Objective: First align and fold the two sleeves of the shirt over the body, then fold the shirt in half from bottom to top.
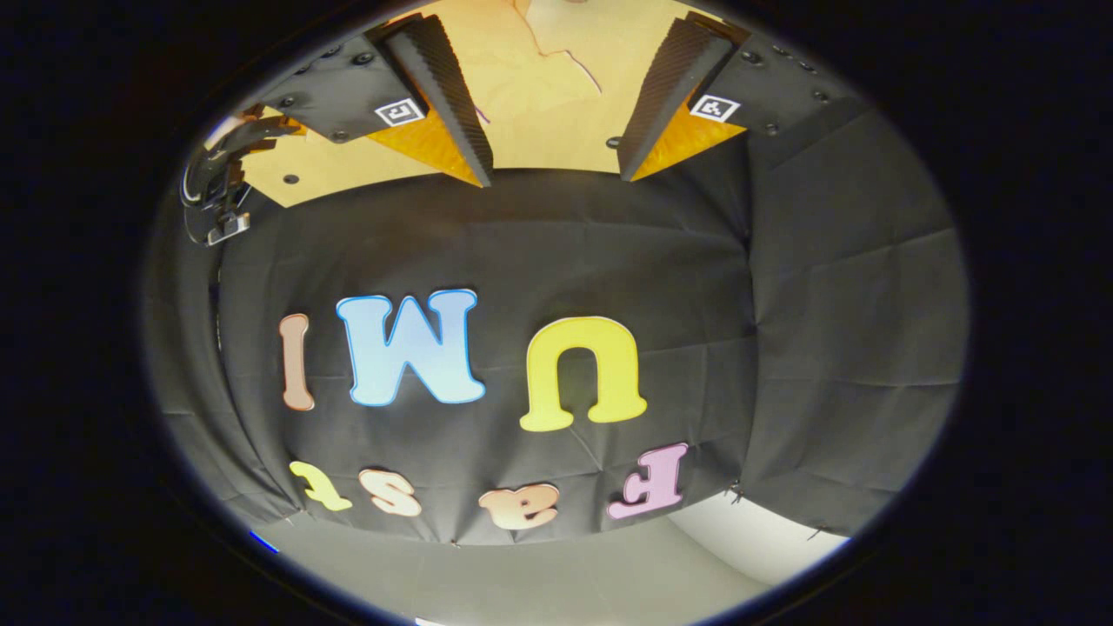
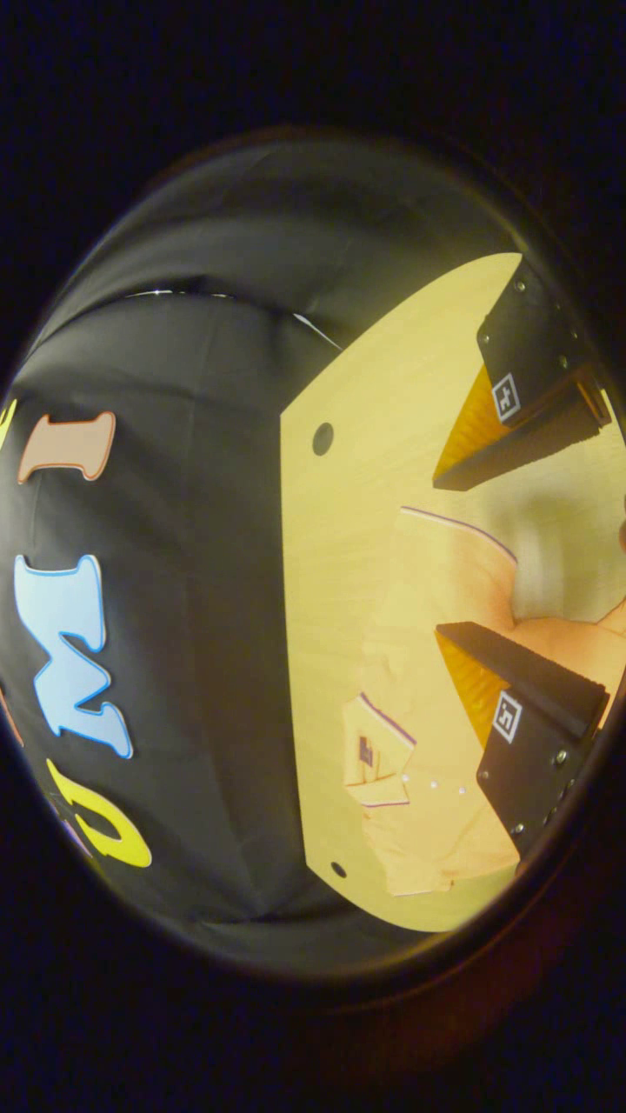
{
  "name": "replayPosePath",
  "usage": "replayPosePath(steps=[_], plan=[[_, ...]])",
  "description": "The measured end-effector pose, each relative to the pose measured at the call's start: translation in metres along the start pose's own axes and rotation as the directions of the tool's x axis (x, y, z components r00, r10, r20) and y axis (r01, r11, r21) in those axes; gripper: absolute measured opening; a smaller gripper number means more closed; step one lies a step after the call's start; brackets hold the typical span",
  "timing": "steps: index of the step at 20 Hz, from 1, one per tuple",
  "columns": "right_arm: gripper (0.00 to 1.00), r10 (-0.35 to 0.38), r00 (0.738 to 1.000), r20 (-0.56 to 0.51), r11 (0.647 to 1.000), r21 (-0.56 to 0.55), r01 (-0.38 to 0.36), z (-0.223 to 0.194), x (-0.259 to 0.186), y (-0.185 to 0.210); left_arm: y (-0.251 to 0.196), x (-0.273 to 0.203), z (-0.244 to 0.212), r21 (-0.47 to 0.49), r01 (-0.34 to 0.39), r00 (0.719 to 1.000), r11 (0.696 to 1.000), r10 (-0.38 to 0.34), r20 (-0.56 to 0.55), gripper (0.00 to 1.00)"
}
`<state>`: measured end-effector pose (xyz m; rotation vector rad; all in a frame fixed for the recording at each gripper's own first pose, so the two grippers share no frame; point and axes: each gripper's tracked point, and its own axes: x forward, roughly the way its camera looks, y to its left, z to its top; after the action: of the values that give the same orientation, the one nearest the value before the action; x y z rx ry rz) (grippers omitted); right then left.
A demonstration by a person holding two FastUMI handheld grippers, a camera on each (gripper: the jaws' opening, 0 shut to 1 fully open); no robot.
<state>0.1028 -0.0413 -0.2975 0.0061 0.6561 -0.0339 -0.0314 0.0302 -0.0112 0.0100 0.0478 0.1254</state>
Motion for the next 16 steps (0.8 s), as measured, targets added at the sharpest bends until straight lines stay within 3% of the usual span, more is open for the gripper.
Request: replayPosePath(steps=[12,14,16], plan=[[0.96,-0.041,0.976,-0.212,0.999,0.002,0.042,-0.058,0.052,-0.002,0.02,0.006,-0.013,0.014,-0.025,0.999,1.0,0.026,-0.038,0.94],[0.96,-0.026,0.977,-0.21,1.0,0.006,0.027,-0.059,0.054,0.004,0.019,0.008,-0.014,0.015,-0.023,0.999,1.0,0.024,-0.04,0.95],[0.9,0.019,0.976,-0.217,0.999,0.034,-0.012,-0.06,0.055,0.013,0.018,0.01,-0.014,0.012,-0.021,0.999,1.0,0.022,-0.04,0.94]])
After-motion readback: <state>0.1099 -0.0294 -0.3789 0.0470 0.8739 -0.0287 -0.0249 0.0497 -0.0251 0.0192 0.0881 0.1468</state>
